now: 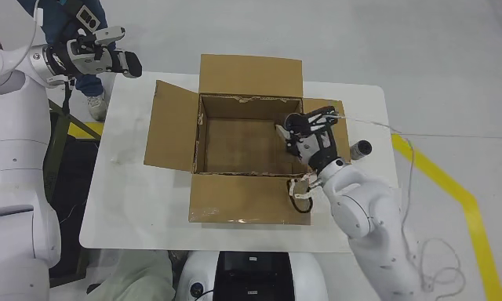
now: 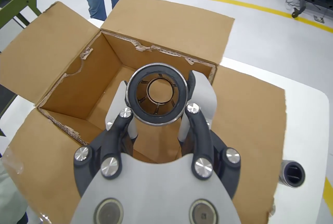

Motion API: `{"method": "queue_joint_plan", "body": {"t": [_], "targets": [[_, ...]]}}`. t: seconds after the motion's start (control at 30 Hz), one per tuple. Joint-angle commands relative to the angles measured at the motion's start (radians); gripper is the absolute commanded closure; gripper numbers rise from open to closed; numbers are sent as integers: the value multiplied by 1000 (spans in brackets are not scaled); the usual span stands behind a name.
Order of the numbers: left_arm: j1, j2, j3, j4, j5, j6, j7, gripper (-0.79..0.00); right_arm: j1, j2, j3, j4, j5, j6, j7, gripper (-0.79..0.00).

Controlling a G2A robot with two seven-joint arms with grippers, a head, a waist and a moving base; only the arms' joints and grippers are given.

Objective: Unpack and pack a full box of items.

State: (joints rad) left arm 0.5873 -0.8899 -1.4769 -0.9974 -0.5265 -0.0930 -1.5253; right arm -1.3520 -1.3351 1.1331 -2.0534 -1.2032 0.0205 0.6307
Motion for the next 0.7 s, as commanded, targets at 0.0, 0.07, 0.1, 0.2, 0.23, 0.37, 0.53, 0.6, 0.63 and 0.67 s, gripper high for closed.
{"method": "queue_joint_plan", "body": {"t": [0.0, 0.07, 0.1, 0.2, 0.23, 0.37, 0.53, 0.6, 0.63, 0.67], "targets": [[0, 0, 0, 0, 0, 0, 0, -785, 38, -5, -30, 34, 6, 2, 11, 0], [0, 0, 0, 0, 0, 0, 0, -785, 76, -12, -62, 73, 13, 8, 21, 0], [0, 0, 0, 0, 0, 0, 0, -785, 95, -16, -77, 92, 13, 11, 26, 0], [0, 0, 0, 0, 0, 0, 0, -785, 150, -27, -120, 155, 22, 24, 31, 0], [0, 0, 0, 0, 0, 0, 0, -785, 169, -31, -133, 176, 26, 27, 31, 0], [0, 0, 0, 0, 0, 0, 0, -785, 244, -49, -181, 267, 51, 39, 33, 0], [0, 0, 0, 0, 0, 0, 0, -785, 344, -75, -237, 390, 89, 50, 34, 0], [0, 0, 0, 0, 0, 0, 0, -785, 377, -86, -262, 431, 101, 54, 32, 0], [0, 0, 0, 0, 0, 0, 0, -785, 392, -92, -274, 451, 106, 56, 33, 0], [0, 0, 0, 0, 0, 0, 0, -785, 406, -97, -286, 471, 111, 58, 33, 0]]}}
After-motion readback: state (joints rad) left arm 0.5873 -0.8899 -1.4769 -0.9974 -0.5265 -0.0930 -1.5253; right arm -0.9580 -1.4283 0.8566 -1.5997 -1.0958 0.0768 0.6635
